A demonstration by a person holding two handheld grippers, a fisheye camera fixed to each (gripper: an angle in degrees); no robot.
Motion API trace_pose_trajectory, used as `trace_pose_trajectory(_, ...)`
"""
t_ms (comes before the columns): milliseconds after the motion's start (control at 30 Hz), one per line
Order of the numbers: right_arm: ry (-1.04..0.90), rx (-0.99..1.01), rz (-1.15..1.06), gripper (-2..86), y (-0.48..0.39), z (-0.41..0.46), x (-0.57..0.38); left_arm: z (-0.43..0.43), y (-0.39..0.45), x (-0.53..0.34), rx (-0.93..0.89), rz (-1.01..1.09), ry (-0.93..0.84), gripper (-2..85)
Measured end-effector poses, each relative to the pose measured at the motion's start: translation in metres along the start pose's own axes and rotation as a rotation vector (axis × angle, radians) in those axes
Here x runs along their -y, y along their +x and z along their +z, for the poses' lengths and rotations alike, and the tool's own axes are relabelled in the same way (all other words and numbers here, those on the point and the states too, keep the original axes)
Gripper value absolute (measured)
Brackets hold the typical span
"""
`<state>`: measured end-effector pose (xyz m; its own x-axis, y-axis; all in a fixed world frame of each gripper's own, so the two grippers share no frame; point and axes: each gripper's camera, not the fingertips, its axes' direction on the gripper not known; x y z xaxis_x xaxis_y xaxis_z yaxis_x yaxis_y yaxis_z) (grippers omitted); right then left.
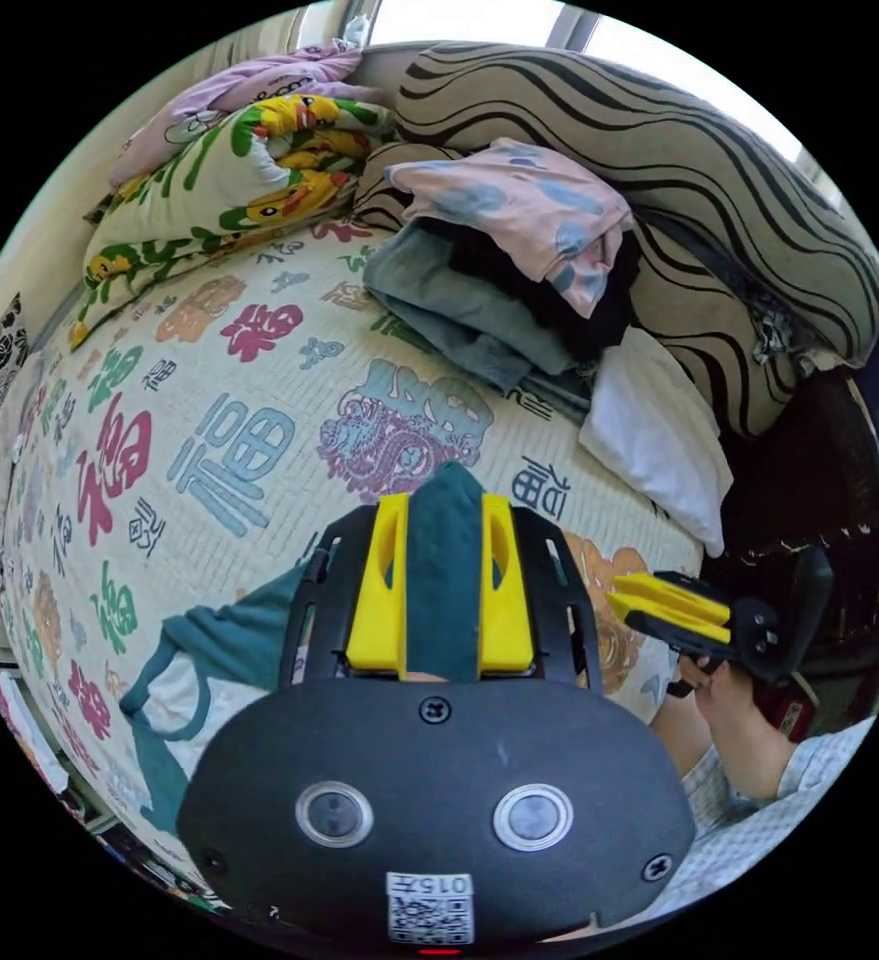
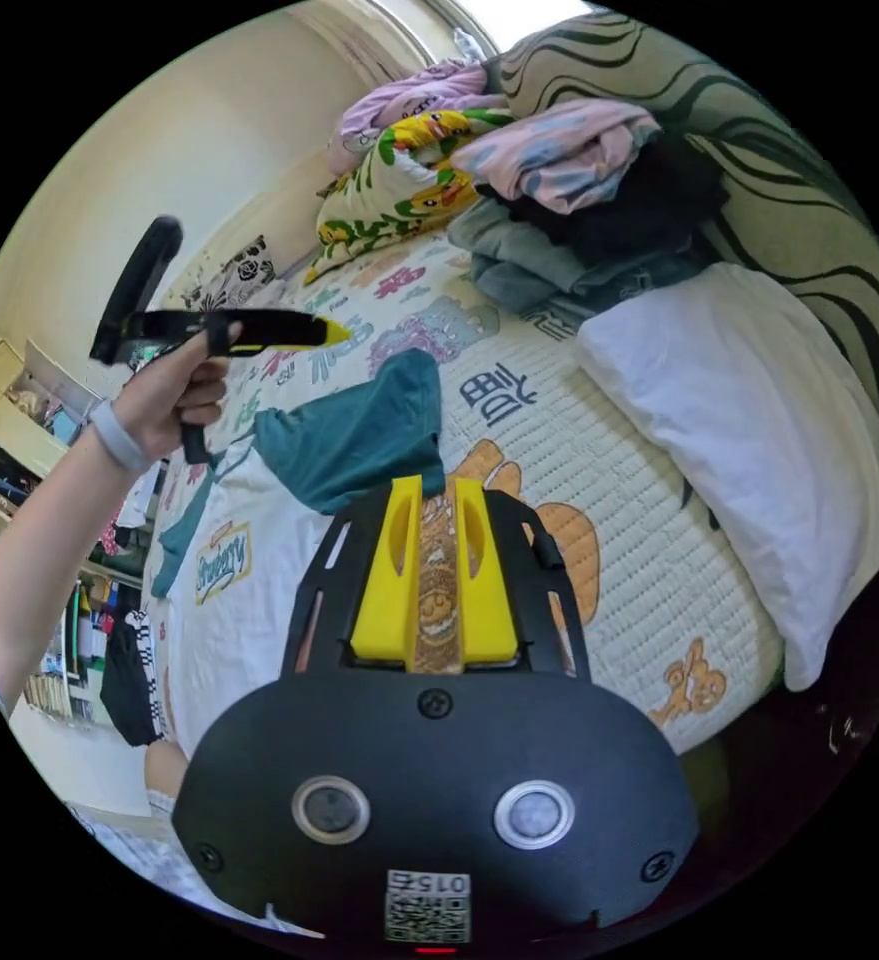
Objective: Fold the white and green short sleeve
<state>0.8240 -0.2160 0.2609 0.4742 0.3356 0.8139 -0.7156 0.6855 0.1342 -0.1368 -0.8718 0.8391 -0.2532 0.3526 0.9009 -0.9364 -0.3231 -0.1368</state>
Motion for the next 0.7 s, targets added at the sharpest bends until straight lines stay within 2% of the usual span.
trace_pose_trajectory(133,-0.081,0.073,0.002,6.9,0.013,0.028,0.021,0.055,0.005,0.021,0.008,-0.010,-0.052,10.3)
trace_pose_trajectory(233,-0.090,0.090,0.009,5.2,0.017,0.042,0.028,0.072,0.012,0.013,0.106,0.025,-0.060,5.9)
trace_pose_trajectory(300,-0.083,0.106,0.011,3.4,0.018,0.046,0.032,0.072,0.011,0.007,0.089,0.039,-0.049,3.1)
trace_pose_trajectory(400,-0.047,0.126,0.004,0.8,0.016,0.044,0.035,0.046,-0.003,-0.005,0.063,0.005,0.030,1.0)
trace_pose_trajectory(500,0.009,0.145,-0.025,0.0,0.006,0.035,0.034,-0.009,-0.031,-0.030,-0.031,-0.054,0.185,0.5)
trace_pose_trajectory(567,0.062,0.171,-0.079,-0.3,-0.012,0.025,0.030,-0.064,-0.061,-0.063,-0.109,-0.088,0.317,0.3)
trace_pose_trajectory(700,0.079,0.221,-0.219,-0.4,-0.059,0.023,0.018,-0.139,-0.107,-0.137,-0.144,-0.128,0.451,0.3)
